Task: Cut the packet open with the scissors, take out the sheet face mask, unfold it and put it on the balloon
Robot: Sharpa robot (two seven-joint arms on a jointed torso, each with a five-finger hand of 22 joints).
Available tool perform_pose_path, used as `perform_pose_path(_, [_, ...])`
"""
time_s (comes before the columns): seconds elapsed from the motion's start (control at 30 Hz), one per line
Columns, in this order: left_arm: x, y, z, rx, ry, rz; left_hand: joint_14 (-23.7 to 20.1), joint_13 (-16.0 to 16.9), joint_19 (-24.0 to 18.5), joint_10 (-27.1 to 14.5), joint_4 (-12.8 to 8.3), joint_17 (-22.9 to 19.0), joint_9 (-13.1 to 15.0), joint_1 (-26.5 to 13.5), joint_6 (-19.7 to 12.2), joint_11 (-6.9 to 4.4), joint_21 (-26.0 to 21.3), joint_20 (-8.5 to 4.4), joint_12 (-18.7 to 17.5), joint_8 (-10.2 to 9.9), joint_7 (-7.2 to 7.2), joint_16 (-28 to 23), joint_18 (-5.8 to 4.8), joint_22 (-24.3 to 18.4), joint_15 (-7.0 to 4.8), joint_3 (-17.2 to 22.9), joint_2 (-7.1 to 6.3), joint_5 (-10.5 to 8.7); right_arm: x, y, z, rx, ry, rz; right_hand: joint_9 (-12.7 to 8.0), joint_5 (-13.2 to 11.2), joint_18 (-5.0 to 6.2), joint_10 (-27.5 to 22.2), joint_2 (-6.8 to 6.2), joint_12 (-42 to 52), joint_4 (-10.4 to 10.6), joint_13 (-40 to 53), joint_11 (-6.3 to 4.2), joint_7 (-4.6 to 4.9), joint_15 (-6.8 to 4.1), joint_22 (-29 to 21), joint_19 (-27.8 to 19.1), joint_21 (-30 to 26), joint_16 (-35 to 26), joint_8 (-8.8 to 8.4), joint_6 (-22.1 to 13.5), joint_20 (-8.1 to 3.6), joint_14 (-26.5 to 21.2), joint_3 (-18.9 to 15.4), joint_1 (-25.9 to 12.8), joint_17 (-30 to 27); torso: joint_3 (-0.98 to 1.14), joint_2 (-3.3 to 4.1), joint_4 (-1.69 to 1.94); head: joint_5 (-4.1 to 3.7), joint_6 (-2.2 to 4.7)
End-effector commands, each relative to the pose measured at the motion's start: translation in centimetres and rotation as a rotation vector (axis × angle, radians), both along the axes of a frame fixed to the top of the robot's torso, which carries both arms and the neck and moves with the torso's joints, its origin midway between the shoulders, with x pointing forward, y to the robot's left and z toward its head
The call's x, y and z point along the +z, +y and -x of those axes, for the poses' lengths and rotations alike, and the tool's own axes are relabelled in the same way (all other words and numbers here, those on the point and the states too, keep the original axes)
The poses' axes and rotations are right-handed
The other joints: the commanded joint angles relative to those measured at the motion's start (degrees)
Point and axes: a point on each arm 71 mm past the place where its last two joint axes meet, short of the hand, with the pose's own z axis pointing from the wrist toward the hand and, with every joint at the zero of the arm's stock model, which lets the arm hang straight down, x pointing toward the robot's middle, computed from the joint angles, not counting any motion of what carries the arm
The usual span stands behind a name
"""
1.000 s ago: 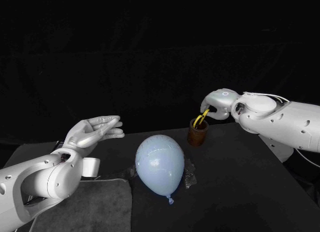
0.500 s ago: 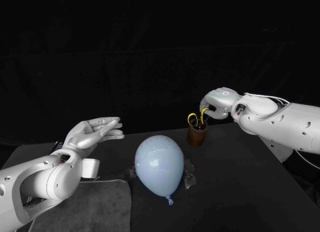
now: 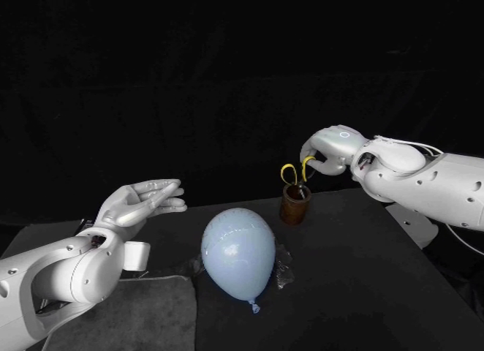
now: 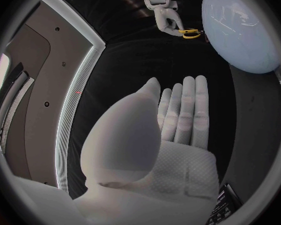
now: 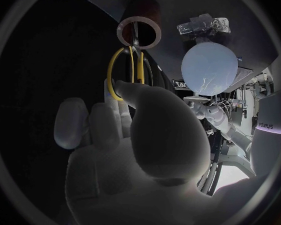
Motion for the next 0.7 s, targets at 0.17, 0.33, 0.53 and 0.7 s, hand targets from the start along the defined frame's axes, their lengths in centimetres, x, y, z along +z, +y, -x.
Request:
perform_pose_path(0.17, [0.0,-0.3,-0.3,-0.025,-0.01,0.018,-1.0,0.0,-0.7,-0.2,0.4,0.2,-0.1,-0.5,-0.2,0.3,0.2,0.12,-0.4,-0.5,0.51,0.1,0.47,0.1,0.05,0.0,0.21,0.14,1.6,-0.1,-0.3,-0.103,0.008,-0.134,0.8,-0.1,-0.62,0.9,-0.05,-0.2,-0.3,0.0,0.15,0.22,-0.45,0.1,0.3,0.1,0.1,0.84,-0.7,-0.01,1.0,0.7,-0.4,-0.2,-0.38,-0.93,0.08,-0.22,0.12])
perform_pose_path(0.33, [0.0,-0.2,-0.7,-0.035,-0.024,0.027,-6.1,0.0,-10.9,-2.2,0.4,-0.2,-0.5,-1.7,-1.3,0.97,-6.4,3.14,-0.7,-1.3,0.45,-3.1,-1.91,-3.1,1.52,-1.1,-0.35,0.14,3.1,-0.5,-1.0,-0.204,0.03,-0.245,1.6,-0.1,-0.85,1.8,-0.33,-0.2,-1.0,0.1,0.03,0.58,-0.76,1.2,1.0,0.8,0.0,1.63,-0.9,0.12,0.8,1.3,-0.3,-0.4,-0.64,-1.55,0.0,-0.12,0.2])
perform_pose_path(0.53, [-0.2,-0.2,-1.4,-0.035,-0.038,0.032,-11.5,-0.1,-16.6,-3.8,0.2,-1.7,-0.7,-1.8,-2.0,1.52,-10.8,5.37,-0.8,-1.8,0.59,-7.9,-2.03,-5.6,3.1,-2.6,-0.21,0.12,4.4,0.2,-1.7,-0.278,0.07,-0.367,1.9,-0.1,-0.87,2.1,-0.38,-0.3,-1.3,0.1,-0.01,0.66,-0.88,1.4,1.2,1.0,0.0,1.94,-1.1,0.16,0.8,1.6,-0.3,-0.4,-0.88,-2.08,0.05,-0.23,0.39])
perform_pose_path(0.7, [-0.5,-0.4,-2.1,-0.025,-0.048,0.029,-13.5,-0.2,-16.6,-5.9,0.1,-2.8,-1.0,-1.1,-3.1,2.13,-11.3,5.51,-0.9,-2.5,0.22,-10.0,-1.72,-5.9,3.89,-3.3,0.09,0.12,4.9,1.8,-2.5,-0.306,0.1,-0.448,2.2,0.0,-0.88,2.4,-0.37,-0.4,-1.6,0.2,0.01,0.78,-0.9,1.5,1.3,1.0,0.1,2.17,-1.2,0.16,0.8,1.9,-0.2,-0.4,-0.99,-2.28,0.22,-0.2,0.59])
